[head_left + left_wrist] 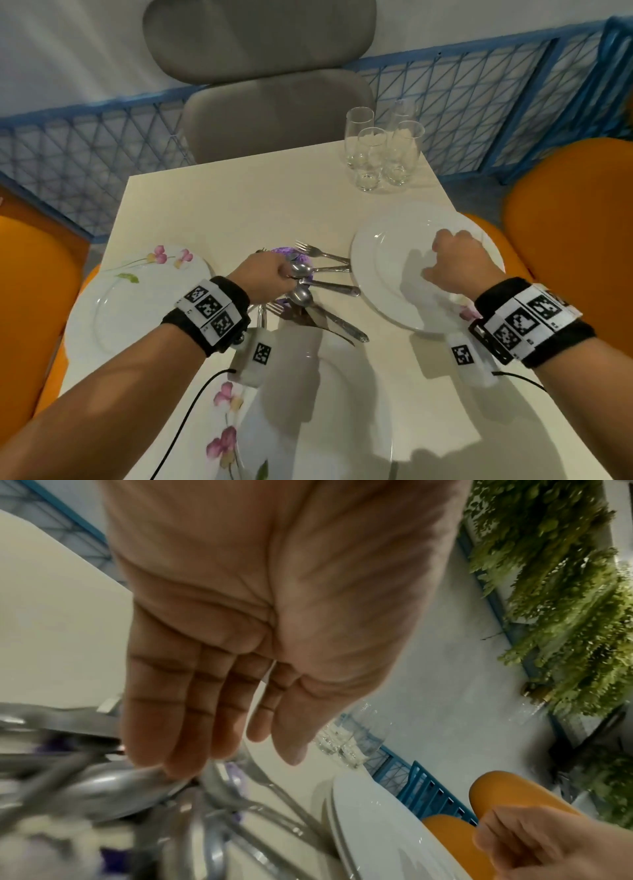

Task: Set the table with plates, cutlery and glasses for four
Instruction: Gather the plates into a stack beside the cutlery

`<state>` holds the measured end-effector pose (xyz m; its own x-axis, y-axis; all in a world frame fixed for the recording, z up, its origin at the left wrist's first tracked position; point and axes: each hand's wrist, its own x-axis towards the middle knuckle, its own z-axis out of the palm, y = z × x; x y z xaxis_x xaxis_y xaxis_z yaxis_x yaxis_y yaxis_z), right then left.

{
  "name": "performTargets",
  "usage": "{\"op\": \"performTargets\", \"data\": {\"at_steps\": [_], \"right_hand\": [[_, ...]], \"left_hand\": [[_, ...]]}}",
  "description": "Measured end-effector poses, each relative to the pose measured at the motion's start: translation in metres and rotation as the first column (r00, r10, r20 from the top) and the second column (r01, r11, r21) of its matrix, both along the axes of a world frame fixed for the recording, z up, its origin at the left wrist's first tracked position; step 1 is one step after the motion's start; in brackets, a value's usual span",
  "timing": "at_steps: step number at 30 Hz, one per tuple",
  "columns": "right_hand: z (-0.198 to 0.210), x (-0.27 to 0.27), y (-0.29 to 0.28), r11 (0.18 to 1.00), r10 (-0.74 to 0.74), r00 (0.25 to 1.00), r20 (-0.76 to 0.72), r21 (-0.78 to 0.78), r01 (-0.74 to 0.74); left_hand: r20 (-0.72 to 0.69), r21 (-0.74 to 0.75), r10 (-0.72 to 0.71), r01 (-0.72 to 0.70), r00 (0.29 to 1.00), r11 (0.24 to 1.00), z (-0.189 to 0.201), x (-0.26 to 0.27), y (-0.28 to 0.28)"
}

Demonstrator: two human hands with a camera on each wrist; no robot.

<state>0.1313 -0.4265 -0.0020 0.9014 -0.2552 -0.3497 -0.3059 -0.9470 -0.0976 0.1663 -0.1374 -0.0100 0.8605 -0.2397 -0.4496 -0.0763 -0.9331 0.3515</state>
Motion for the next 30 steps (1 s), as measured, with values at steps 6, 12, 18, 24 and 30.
{"op": "performTargets", "data": {"at_steps": [6, 12, 18, 24, 30], "right_hand": [[-0.017, -0.076, 0.067, 0.95, 0.223, 0.938, -0.267, 0.274, -0.148], [-0.05, -0.148, 0.085, 0.844, 0.12, 0.877, -0.466, 0.512, 0.156], [-0.063, -0.183, 0.092, 0.611, -0.002, 0.786, -0.618, 0.622, 0.49], [-0.069, -0.187, 0.1, 0.61, -0.09, 0.83, -0.55, 0.629, 0.483], [-0.052, -0.178, 0.089, 0.636, -0.142, 0.885, -0.444, 0.644, 0.425]], "left_hand": [[-0.092, 0.126, -0.068, 0.08, 0.993, 0.989, -0.022, -0.053, 0.061], [-0.206, 0.087, -0.013, 0.031, 0.979, 0.996, -0.043, -0.093, 0.09], [-0.201, -0.027, 0.01, -0.015, 0.979, 1.0, -0.056, -0.095, 0.095], [-0.189, -0.092, -0.031, 0.014, 0.981, 0.996, -0.062, -0.096, 0.091], [-0.2, -0.133, 0.004, -0.032, 0.98, 0.991, -0.056, -0.091, 0.093]]}}
